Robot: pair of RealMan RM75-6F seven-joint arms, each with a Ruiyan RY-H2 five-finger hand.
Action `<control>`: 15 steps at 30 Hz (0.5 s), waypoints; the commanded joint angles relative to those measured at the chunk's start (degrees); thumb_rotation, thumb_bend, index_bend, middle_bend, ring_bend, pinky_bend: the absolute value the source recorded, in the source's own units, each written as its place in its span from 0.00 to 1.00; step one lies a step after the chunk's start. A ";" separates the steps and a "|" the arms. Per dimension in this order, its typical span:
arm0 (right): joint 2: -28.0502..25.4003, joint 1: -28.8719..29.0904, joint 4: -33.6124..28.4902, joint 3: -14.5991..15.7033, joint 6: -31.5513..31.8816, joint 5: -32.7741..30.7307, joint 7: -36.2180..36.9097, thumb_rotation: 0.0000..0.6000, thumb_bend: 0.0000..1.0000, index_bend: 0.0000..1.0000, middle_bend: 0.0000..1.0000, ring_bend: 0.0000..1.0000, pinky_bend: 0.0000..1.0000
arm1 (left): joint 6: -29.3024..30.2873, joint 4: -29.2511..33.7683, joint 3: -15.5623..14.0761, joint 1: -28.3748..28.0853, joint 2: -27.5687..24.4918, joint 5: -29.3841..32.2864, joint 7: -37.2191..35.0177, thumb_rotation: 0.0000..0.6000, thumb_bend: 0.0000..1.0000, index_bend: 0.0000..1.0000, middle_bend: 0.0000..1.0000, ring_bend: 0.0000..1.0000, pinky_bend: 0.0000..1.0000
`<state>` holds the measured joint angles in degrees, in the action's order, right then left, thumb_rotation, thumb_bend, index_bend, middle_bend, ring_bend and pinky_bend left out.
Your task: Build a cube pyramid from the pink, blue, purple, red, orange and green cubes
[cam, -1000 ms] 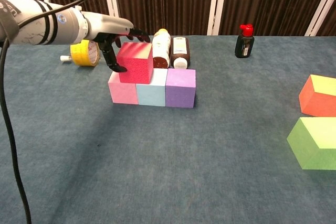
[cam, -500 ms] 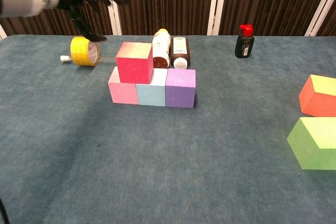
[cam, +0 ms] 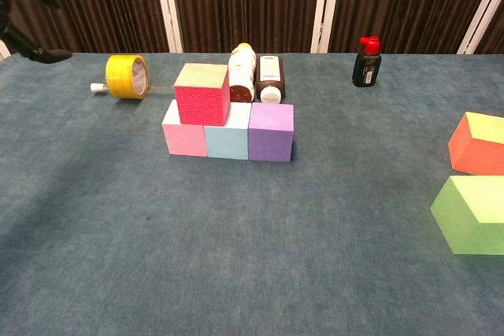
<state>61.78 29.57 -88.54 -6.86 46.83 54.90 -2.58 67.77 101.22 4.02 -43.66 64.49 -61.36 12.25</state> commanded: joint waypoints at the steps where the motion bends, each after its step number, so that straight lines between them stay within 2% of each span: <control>1: 3.07 1.30 3.24 0.23 -1.12 -2.10 -1.86 1.00 0.32 0.15 0.13 0.02 0.20 | 1.74 -1.12 -0.79 2.10 0.16 -2.56 -0.88 1.00 0.35 0.07 0.05 0.03 0.15; 10: 8.30 2.72 8.93 -0.09 -2.22 -4.23 -3.25 1.00 0.32 0.22 0.14 0.02 0.23 | 3.79 -2.65 -2.34 6.81 2.56 -8.27 -2.92 1.00 0.35 0.08 0.05 0.03 0.15; 15: 10.58 3.72 11.30 -0.30 -2.67 -5.53 -4.75 1.00 0.32 0.28 0.14 0.02 0.23 | 4.29 -2.38 -1.68 8.25 2.58 -9.68 -3.43 1.00 0.35 0.08 0.05 0.03 0.15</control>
<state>71.89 32.99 -77.70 -7.09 44.35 49.76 -6.93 71.93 98.79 2.22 -35.54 67.06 -70.92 8.92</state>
